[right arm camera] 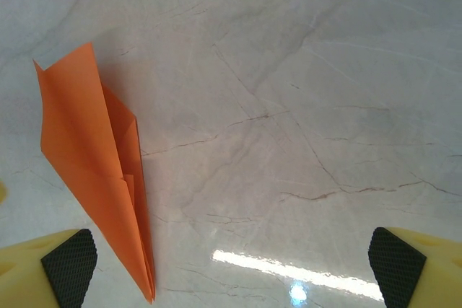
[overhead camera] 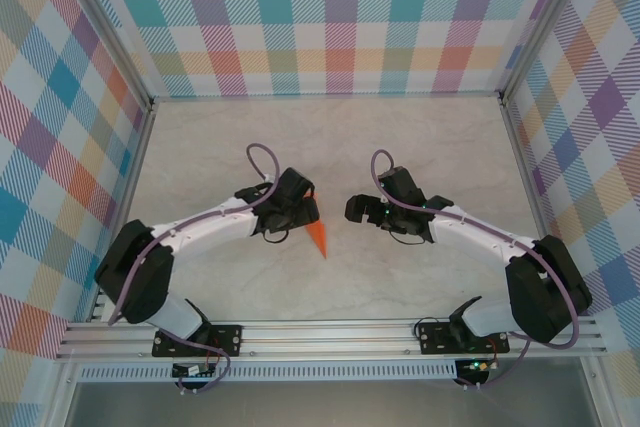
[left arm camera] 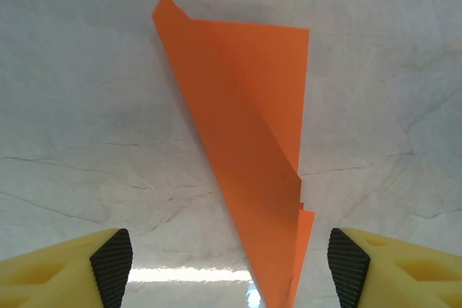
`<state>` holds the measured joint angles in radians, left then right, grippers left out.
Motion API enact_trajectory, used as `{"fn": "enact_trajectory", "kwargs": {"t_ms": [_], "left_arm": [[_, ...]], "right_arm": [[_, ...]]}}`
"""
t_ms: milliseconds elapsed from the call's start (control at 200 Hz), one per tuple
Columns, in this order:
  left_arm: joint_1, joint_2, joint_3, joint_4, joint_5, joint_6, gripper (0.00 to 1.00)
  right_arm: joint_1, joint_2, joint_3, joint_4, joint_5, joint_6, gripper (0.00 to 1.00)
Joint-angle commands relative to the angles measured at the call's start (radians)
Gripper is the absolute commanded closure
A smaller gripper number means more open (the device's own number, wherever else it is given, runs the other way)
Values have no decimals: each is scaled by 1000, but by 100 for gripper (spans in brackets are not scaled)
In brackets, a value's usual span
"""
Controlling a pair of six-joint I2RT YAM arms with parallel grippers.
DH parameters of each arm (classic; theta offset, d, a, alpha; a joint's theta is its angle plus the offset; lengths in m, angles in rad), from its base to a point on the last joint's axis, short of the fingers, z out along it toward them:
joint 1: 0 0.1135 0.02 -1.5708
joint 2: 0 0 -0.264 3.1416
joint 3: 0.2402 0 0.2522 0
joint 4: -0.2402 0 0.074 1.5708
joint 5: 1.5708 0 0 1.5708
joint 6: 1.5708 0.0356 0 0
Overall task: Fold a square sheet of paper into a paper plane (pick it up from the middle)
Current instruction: Fold the wing for the fifth time at the center of the table, then move the paper plane to the top-center of the table.
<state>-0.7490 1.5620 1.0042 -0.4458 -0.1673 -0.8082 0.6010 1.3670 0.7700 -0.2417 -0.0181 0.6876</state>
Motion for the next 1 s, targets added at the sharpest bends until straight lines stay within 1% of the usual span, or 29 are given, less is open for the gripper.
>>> {"fn": "enact_trajectory", "kwargs": {"t_ms": [0, 140, 195, 235, 410, 550, 620, 660, 735, 900, 920, 1000], "left_arm": [[-31, 87, 80, -27, -30, -32, 28], [-41, 168, 149, -85, -89, -44, 35], [-41, 181, 152, -100, -114, -54, 41], [-42, 186, 150, -108, -128, -63, 43], [-42, 181, 134, -108, -139, -81, 72], [-41, 145, 124, -99, -150, -87, 91], [-41, 108, 109, -71, -149, -81, 98], [-41, 84, 97, -50, -144, -78, 100], [-42, 33, 71, 6, -118, -55, 100], [-42, -63, 15, 158, 6, 25, 100], [-41, -72, 9, 206, 22, 35, 100], [-42, -93, -23, 305, 85, 74, 100]], "right_arm": [[-8, 21, -5, -7, 10, -5, 0], [-6, 29, -8, -14, 9, 0, 0], [-7, 32, -6, -19, 9, 0, 0], [-7, 33, -6, -24, 13, -2, 0], [-7, 35, -1, -39, 24, -2, 0], [-8, 26, -3, -44, 30, 10, 0], [-8, 13, -6, -45, 40, 21, 0], [-8, 1, -10, -44, 44, 26, 0], [-10, -27, -20, -37, 53, 32, 0], [-24, -99, -47, -19, 50, 43, 0], [-26, -109, -51, -13, 47, 44, 0], [-34, -154, -67, 0, 38, 48, 0]]}}
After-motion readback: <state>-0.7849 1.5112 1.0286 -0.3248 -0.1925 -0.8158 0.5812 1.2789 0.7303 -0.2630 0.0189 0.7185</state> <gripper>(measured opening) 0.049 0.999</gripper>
